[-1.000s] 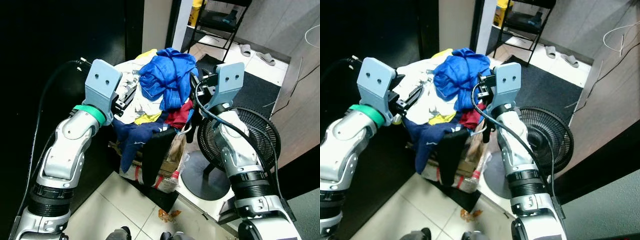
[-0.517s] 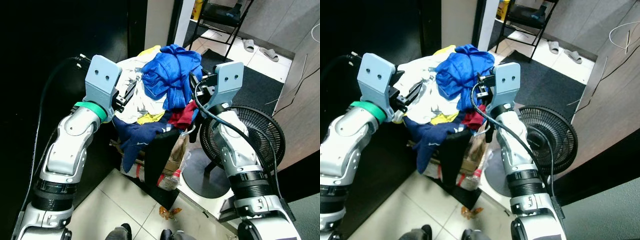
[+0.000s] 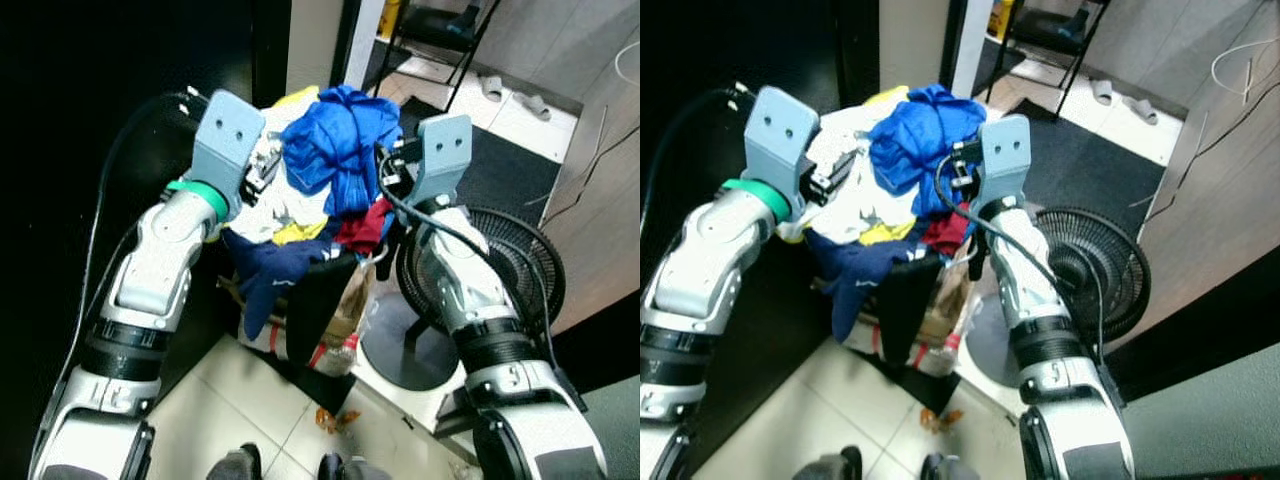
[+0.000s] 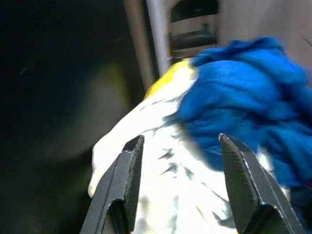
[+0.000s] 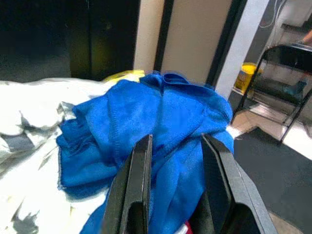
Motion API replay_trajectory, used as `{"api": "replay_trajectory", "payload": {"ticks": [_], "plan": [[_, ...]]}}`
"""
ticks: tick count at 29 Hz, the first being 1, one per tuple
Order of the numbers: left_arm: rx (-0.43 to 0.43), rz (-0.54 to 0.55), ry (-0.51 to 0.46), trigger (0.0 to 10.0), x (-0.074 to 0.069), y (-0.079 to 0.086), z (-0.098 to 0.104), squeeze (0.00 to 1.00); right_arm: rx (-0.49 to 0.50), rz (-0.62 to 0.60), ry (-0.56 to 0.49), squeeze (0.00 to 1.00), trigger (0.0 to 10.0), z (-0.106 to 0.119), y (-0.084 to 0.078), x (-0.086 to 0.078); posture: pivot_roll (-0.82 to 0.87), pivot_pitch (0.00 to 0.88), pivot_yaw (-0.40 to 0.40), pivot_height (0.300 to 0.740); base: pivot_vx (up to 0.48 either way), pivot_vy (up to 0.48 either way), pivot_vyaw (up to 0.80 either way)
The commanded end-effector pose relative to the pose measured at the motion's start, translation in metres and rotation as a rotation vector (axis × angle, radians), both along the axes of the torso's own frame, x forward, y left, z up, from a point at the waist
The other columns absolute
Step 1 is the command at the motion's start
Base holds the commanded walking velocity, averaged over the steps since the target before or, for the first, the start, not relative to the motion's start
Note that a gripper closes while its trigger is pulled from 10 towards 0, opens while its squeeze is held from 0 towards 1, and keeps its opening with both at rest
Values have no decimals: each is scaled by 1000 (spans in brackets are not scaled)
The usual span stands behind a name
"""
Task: Clothes washing
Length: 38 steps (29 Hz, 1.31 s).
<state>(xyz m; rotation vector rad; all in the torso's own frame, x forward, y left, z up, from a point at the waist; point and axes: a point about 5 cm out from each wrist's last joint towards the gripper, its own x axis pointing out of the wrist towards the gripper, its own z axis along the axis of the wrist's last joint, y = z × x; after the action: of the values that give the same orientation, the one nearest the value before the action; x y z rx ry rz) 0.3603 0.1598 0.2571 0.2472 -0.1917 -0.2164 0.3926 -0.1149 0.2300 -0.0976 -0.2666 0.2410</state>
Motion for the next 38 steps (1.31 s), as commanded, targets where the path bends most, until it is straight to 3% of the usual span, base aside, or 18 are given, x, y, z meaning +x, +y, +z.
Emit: {"api": "replay_trajectory", "payload": {"ticks": [1,2,4,6,9,14,27,28,30,31,38], "plan": [[-58,103,88,10000,3,22,-21,0,-32,-22,70,0,10000,-11,-9,4,91,100,-80,740,0,0,0],[-77,156,111,10000,4,33,-28,0,-66,-26,114,0,10000,-18,-11,6,93,97,-86,740,0,0,0],[-77,156,111,10000,4,33,-28,0,-66,-26,114,0,10000,-18,-11,6,93,97,-86,740,0,0,0],[-118,253,111,10000,4,49,-31,0,-34,62,209,0,10000,-31,-9,5,96,95,-97,740,0,0,0],[-162,294,91,10000,4,56,-28,0,16,171,203,0,10000,-29,1,3,93,99,-106,740,0,0,0],[-185,323,67,10000,0,61,-25,0,-17,208,155,0,10000,-26,7,0,83,106,-109,740,0,0,0],[-211,338,48,10000,-5,57,-22,0,1,186,148,0,10000,-22,-1,5,76,177,-122,740,0,0,0],[-206,343,46,10000,-6,59,-21,0,3,187,147,855,10000,-22,0,6,89,186,-124,740,0,0,0],[-206,343,46,10000,-6,59,-21,0,3,187,147,855,10000,-22,0,6,89,186,-124,740,0,0,0],[-203,348,44,10000,-7,60,-20,0,12,192,150,1000,10000,-22,1,6,95,188,-126,740,0,0,0],[-191,383,34,10000,-13,69,-17,0,22,213,145,1000,10000,-18,11,8,126,192,-142,740,0,0,0]]}}
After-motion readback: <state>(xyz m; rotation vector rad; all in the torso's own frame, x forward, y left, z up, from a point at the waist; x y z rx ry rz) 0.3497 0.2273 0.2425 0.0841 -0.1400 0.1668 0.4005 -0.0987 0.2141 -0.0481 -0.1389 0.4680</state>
